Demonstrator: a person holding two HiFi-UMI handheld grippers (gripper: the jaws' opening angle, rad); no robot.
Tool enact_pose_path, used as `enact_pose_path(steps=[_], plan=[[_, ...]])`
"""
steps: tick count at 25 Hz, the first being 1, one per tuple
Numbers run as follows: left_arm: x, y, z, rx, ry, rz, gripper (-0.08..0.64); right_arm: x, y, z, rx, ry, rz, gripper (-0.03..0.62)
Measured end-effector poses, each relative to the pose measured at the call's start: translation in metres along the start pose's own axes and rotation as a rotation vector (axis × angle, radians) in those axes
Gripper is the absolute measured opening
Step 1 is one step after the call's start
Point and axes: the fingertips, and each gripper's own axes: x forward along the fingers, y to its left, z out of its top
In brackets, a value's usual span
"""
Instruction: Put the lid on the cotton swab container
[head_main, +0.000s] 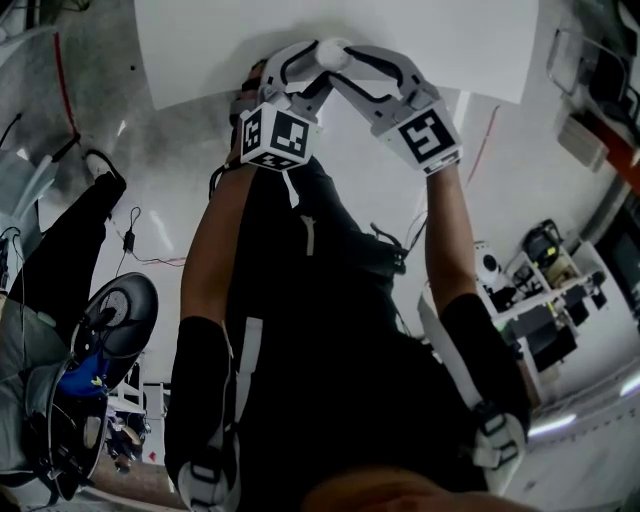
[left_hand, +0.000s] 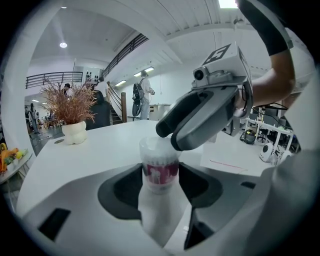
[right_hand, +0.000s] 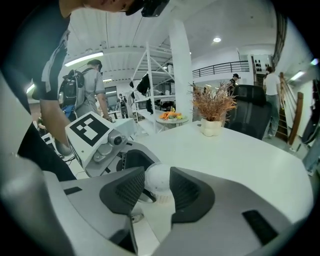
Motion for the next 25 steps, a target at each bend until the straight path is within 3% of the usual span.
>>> enact_pose_path(steps=[9, 20, 25], plan=[[-0.005, 0.000, -0.005, -0.004, 0.005, 0.005, 0.222, 0.007, 0.008, -0.003, -0.089, 0.151, -0.062, 0.156], [-0.028, 0.002, -0.013, -0.049, 0.017, 0.033, 0.222, 0.015, 0.010, -0.006, -0.136, 0.102, -0.113, 0.160], [-0.063, 0.000, -0.012, -0.084, 0.008, 0.067, 0.222, 0.009, 0.018, 0.005, -0.118, 0.062, -0.127, 0.204]])
